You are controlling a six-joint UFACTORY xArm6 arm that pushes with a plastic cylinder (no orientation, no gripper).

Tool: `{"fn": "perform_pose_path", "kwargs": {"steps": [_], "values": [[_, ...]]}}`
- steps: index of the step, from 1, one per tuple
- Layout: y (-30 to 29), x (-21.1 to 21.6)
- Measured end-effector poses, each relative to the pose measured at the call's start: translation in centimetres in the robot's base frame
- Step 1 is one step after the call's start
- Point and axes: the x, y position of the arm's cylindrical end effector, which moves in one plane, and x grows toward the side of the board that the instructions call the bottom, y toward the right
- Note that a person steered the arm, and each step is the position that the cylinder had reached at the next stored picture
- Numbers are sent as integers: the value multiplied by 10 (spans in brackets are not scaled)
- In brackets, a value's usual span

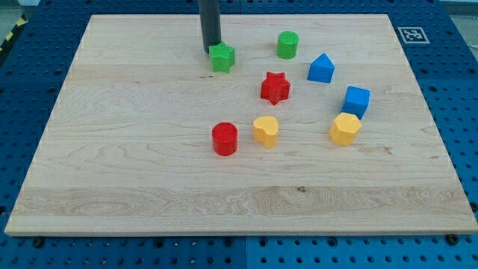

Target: Push the green circle towards the red star

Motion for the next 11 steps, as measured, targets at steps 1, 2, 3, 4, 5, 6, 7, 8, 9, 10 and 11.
{"fn": "perform_pose_path", "kwargs": {"steps": [1,2,3,4,5,6,7,8,9,10,11], "values": [[2,-19],[4,-85],[43,-104],[106,-101],[145,-79],[146,-52],[146,-38],[146,-22],[146,-12],[174,-12],[212,-7]]}}
